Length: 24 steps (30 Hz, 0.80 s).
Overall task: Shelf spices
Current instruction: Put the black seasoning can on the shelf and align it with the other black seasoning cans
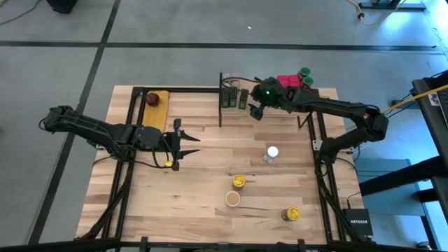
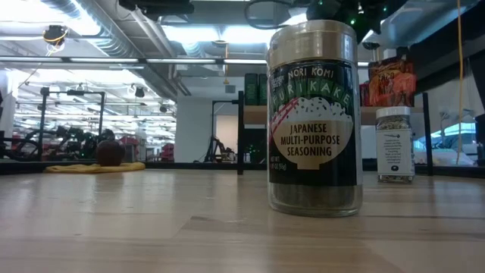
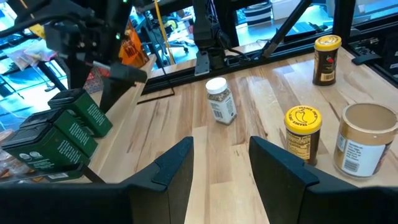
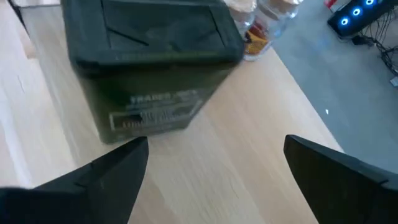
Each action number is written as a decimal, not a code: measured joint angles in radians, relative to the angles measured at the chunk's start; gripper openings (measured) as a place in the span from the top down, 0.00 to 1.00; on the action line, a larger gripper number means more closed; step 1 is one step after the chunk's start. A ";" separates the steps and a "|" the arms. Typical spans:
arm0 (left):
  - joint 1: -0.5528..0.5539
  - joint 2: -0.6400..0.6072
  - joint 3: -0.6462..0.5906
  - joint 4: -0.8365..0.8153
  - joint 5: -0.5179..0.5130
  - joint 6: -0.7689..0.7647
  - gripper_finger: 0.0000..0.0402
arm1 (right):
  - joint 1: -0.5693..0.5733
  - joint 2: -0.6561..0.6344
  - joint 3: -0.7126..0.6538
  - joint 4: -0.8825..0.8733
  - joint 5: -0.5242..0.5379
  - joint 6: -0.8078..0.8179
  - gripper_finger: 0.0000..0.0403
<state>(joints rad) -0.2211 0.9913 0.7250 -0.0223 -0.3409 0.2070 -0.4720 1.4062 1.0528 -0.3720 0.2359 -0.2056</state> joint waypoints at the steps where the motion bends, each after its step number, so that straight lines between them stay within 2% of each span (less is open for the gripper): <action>1: 0.000 0.000 0.000 0.000 0.000 0.002 0.63 | 0.000 0.006 -0.002 0.013 0.000 0.000 0.06; 14: 0.000 0.000 0.000 0.004 0.000 0.002 0.63 | 0.000 0.069 -0.002 0.137 0.031 0.010 0.06; 20: 0.000 0.000 0.000 0.003 0.000 0.002 0.63 | 0.001 0.065 -0.002 0.126 0.049 -0.006 0.06; 24: 0.000 0.000 0.000 0.003 0.000 0.002 0.63 | 0.015 0.028 0.014 0.051 0.068 -0.003 0.06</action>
<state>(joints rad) -0.2211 0.9910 0.7250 -0.0195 -0.3408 0.2089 -0.4567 1.4341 1.0666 -0.3207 0.3042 -0.2089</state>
